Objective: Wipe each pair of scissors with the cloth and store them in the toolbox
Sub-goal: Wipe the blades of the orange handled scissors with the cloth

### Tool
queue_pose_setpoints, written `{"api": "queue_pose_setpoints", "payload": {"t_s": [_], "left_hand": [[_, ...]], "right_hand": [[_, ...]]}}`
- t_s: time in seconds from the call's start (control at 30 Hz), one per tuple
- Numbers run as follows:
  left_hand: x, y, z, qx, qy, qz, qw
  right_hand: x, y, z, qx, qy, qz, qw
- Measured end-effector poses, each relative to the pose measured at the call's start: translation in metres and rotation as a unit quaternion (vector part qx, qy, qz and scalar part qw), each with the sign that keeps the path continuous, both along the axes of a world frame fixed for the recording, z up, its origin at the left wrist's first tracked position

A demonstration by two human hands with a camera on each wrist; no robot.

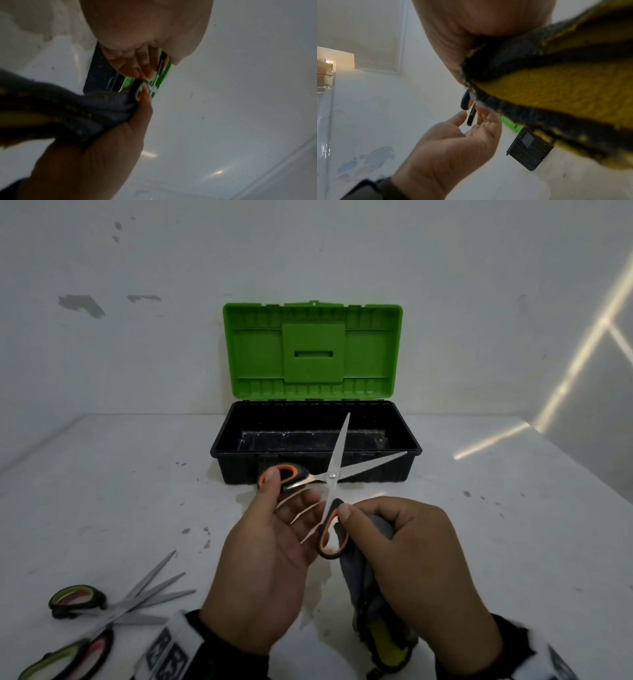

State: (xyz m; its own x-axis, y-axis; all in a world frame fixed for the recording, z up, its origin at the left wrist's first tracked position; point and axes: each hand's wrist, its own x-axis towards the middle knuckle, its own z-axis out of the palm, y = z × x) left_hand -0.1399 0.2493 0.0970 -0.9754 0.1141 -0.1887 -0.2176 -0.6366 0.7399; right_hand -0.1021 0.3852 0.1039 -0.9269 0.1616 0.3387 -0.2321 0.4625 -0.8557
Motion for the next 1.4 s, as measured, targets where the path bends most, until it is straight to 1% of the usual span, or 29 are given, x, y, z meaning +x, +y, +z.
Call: {"api": "queue_pose_setpoints", "payload": {"t_s": [0.07, 0.2, 0.33, 0.47, 0.53, 0.6, 0.63, 0.7, 0.77, 0.87, 1.0, 1.1, 1.23, 1.33, 1.4], "left_hand": [[0.003, 0.009, 0.003, 0.023, -0.008, 0.028, 0.999], [0.005, 0.021, 0.009, 0.015, -0.037, 0.105, 0.994], [0.003, 0.026, 0.007, -0.054, -0.017, 0.182, 0.982], [0.004, 0.029, 0.007, -0.106, 0.027, 0.219, 0.97], [0.003, 0.029, 0.006, -0.125, 0.039, 0.228, 0.965], [0.003, 0.028, 0.006, -0.128, 0.04, 0.231, 0.964], [0.002, 0.027, 0.005, -0.13, 0.037, 0.23, 0.964], [0.002, 0.027, 0.004, -0.137, 0.028, 0.23, 0.963], [0.003, 0.03, 0.003, -0.149, 0.026, 0.224, 0.963], [0.007, 0.037, 0.002, -0.162, 0.038, 0.208, 0.964], [0.01, 0.04, 0.003, -0.161, 0.071, 0.202, 0.963], [0.008, 0.039, 0.001, -0.171, 0.077, 0.194, 0.963], [0.007, 0.039, -0.005, -0.181, 0.095, 0.202, 0.958], [0.006, 0.039, -0.007, -0.176, 0.094, 0.2, 0.959], [0.005, 0.039, -0.007, -0.182, 0.09, 0.196, 0.959]], "right_hand": [[0.0, -0.005, -0.004, 0.011, 0.019, 0.004, 1.0], [0.0, -0.012, -0.01, 0.034, 0.039, 0.015, 0.999], [-0.001, -0.014, -0.016, 0.059, 0.04, 0.018, 0.997], [-0.001, -0.01, -0.016, 0.071, 0.028, 0.021, 0.997], [0.002, -0.002, -0.012, 0.048, 0.018, -0.007, 0.999], [0.007, 0.009, -0.005, 0.001, 0.002, -0.032, 0.999], [0.008, 0.014, -0.001, -0.016, 0.003, -0.039, 0.999], [0.009, 0.02, 0.004, -0.015, 0.031, -0.051, 0.998], [0.006, 0.019, 0.007, 0.025, 0.092, -0.063, 0.993], [-0.005, 0.012, 0.008, 0.114, 0.178, -0.067, 0.975], [-0.02, 0.003, -0.003, 0.193, 0.228, -0.064, 0.952], [-0.025, 0.002, -0.01, 0.222, 0.231, -0.091, 0.943], [-0.027, -0.006, -0.016, 0.206, 0.224, -0.1, 0.947], [-0.028, -0.007, -0.018, 0.219, 0.212, -0.089, 0.948], [-0.03, 0.0, -0.018, 0.227, 0.194, -0.104, 0.949]]}}
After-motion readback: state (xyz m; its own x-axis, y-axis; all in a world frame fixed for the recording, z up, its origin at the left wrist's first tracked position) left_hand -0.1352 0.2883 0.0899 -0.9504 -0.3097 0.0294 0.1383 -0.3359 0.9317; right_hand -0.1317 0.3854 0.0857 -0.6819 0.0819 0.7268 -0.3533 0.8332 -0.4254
